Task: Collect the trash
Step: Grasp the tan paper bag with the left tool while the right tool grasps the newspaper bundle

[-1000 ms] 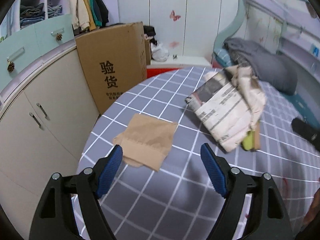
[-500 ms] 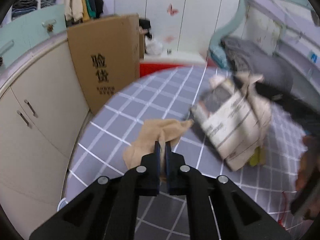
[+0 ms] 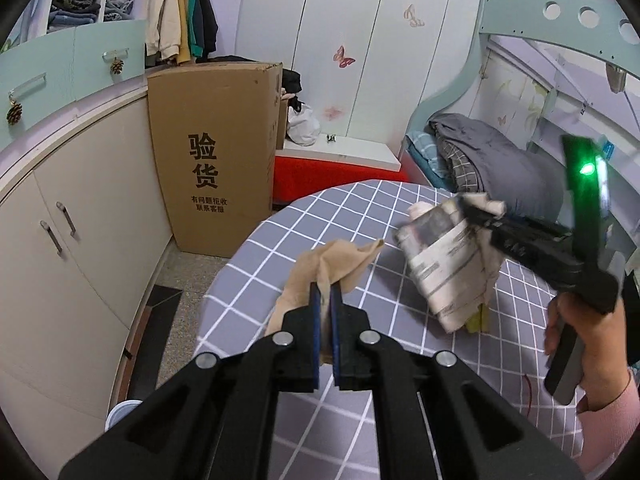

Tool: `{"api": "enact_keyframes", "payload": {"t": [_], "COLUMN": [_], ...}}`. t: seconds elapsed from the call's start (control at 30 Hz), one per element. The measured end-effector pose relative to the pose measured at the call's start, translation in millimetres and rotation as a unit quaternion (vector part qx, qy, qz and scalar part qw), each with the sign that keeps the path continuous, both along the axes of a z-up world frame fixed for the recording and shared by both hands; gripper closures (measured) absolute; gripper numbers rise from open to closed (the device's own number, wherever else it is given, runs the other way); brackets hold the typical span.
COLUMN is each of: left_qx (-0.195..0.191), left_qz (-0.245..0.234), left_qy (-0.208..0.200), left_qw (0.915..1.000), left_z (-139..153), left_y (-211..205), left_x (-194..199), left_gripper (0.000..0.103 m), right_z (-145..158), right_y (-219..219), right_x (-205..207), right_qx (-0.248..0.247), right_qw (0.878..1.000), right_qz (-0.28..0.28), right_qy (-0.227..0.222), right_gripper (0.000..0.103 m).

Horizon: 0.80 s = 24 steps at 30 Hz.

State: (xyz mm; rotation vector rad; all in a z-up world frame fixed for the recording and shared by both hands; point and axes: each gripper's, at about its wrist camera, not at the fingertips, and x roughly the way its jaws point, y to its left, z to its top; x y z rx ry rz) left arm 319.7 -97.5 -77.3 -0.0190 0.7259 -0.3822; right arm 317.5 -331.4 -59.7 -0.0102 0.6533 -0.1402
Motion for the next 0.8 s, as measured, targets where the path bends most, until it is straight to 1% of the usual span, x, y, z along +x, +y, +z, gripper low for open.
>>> {"api": "enact_keyframes", "payload": {"t": [0.07, 0.13, 0.23, 0.4, 0.57, 0.67, 0.8], "left_qx": [-0.001, -0.011, -0.02, -0.031, -0.039, -0.038, -0.034], "left_qz": [0.003, 0.008, 0.019, 0.048, 0.09, 0.111, 0.15], "left_qy": [-0.007, -0.009, -0.017, -0.033, -0.056, -0.059, -0.056], "left_qw": [1.0, 0.9999, 0.9995, 0.9978, 0.9936, 0.9913, 0.9865], "left_z": [3.8, 8.9, 16.7, 28.5, 44.0, 46.9, 39.2], "left_y": [9.4, 23.0, 44.1, 86.3, 145.5, 180.2, 228.5], "left_x": [-5.4, -12.3, -23.0, -42.9, -67.4, -80.2, -95.2], "left_gripper": [0.099, 0.099, 0.099, 0.099, 0.099, 0.099, 0.099], "right_z": [19.2, 36.4, 66.9, 96.4, 106.7, 102.7, 88.9], "right_y": [6.5, 14.8, 37.3, 85.0, 145.0, 187.6, 246.1], "right_x": [-13.7, -24.3, -41.4, -59.8, -69.0, -72.5, -75.1], "right_qx": [-0.003, -0.002, -0.006, -0.011, 0.009, 0.009, 0.014], "right_qw": [1.0, 0.999, 0.998, 0.994, 0.988, 0.983, 0.976], "right_qz": [0.003, 0.011, 0.028, 0.069, 0.124, 0.157, 0.202], "right_qy": [-0.02, -0.035, -0.062, -0.088, -0.095, -0.093, -0.082], "right_gripper": [0.076, 0.076, 0.076, 0.076, 0.076, 0.076, 0.076]}}
